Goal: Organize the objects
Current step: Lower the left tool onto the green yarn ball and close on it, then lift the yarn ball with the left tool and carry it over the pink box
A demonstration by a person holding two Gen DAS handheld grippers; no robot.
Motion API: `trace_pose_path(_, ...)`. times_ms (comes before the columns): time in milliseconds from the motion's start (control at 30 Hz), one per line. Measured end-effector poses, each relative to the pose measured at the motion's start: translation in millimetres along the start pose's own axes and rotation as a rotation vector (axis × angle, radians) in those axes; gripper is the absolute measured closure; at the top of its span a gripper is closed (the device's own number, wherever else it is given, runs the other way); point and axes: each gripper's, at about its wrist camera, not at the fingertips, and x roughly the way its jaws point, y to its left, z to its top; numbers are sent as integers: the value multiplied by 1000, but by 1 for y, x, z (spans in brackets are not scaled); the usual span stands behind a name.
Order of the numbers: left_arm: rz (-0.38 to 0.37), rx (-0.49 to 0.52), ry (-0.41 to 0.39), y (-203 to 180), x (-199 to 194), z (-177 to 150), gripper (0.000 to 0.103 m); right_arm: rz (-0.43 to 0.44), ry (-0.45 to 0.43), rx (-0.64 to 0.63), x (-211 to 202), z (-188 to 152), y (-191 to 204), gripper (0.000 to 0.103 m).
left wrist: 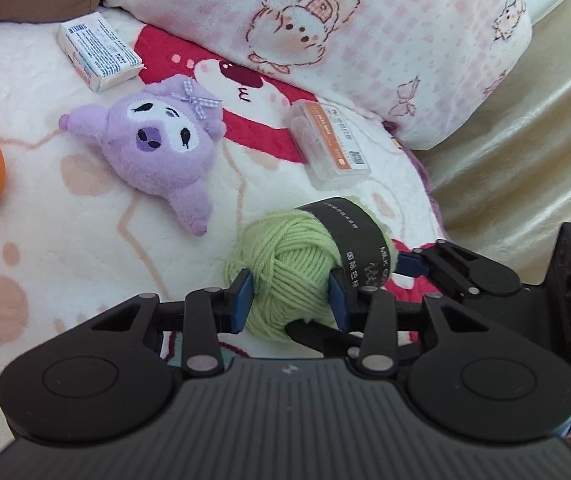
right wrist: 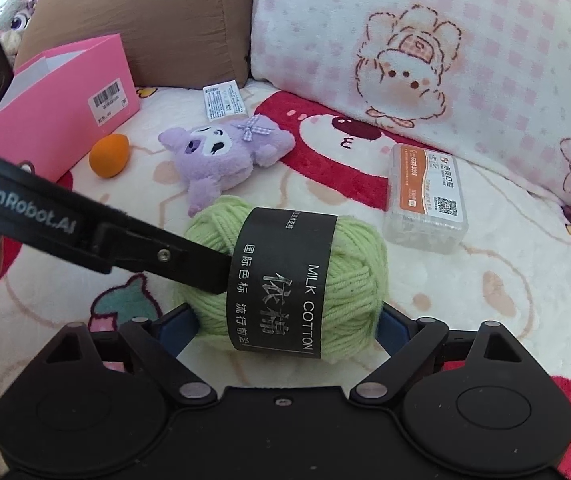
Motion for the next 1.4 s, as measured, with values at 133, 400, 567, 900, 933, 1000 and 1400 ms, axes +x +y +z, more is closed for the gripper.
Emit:
trace_pose_path(133, -18, 49, 8, -5, -5, 0, 49, 13, -5, 32, -1, 2, -3, 15)
trace_pose_path(400, 23, 125, 38, -21, 6, 8, 50, 28, -6, 59, -2, 3, -5, 17)
trace_pose_path(567, 27, 106, 43, -19, 3, 6, 62, 27, 1, 50, -1, 2, -3, 20)
trace_pose_path(900, 10, 128, 42, -22, -28, 4, 62, 56, 15, -18, -19, 11, 28, 21)
trace_pose_path(933, 9, 137, 48, -21, -33, 4, 62, 68, 16, -25, -21, 13, 30, 21)
trace_pose_path(1000, 1, 142, 68, -21, -43, 2, 62, 94, 16, -28, -27, 16, 34, 21)
trace_pose_path(1400, 56, 131, 116, -29, -94, -8, 62, 202, -10, -66, -58, 17, 61, 28)
